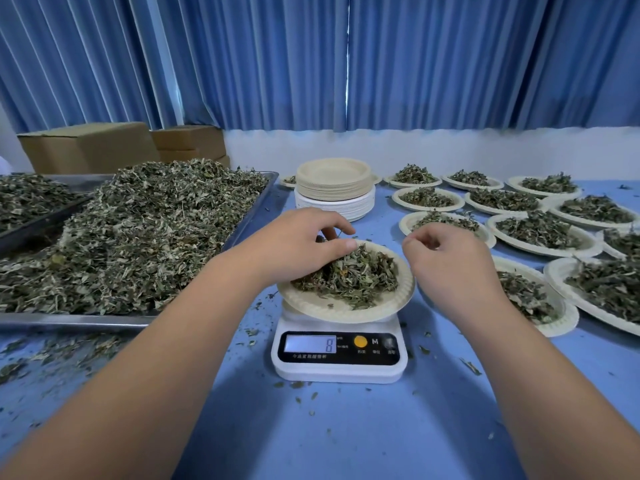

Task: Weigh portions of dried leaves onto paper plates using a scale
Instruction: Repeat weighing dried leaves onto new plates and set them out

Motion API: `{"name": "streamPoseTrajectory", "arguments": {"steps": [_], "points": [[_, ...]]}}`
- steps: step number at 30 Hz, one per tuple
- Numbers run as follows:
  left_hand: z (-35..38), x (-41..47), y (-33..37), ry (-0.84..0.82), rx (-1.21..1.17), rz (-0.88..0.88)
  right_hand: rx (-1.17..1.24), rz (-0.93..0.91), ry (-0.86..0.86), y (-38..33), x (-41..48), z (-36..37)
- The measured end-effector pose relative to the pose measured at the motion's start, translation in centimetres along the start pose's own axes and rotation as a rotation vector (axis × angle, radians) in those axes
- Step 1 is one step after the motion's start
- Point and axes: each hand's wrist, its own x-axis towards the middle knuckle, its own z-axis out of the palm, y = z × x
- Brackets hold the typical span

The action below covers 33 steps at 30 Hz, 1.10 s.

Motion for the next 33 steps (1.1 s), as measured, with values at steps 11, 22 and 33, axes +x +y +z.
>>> {"name": "streamPoseTrajectory", "arguments": {"steps": [11,22,33], "points": [[0.8,-0.2,0.5,0.012,-0.028,0.002,0.052,-0.041,0.113,0.1,0.1,0.1],[0.4,-1.5,0.2,0.271,-0.337,-0.020,0.097,-0.052,0.117,0.2,0.2,0.1],[1.1,-2.1,0.7,0.419,-0.543,-0.031,0.113,-0.054,0.099,0.3,0.2,0.0]]}}
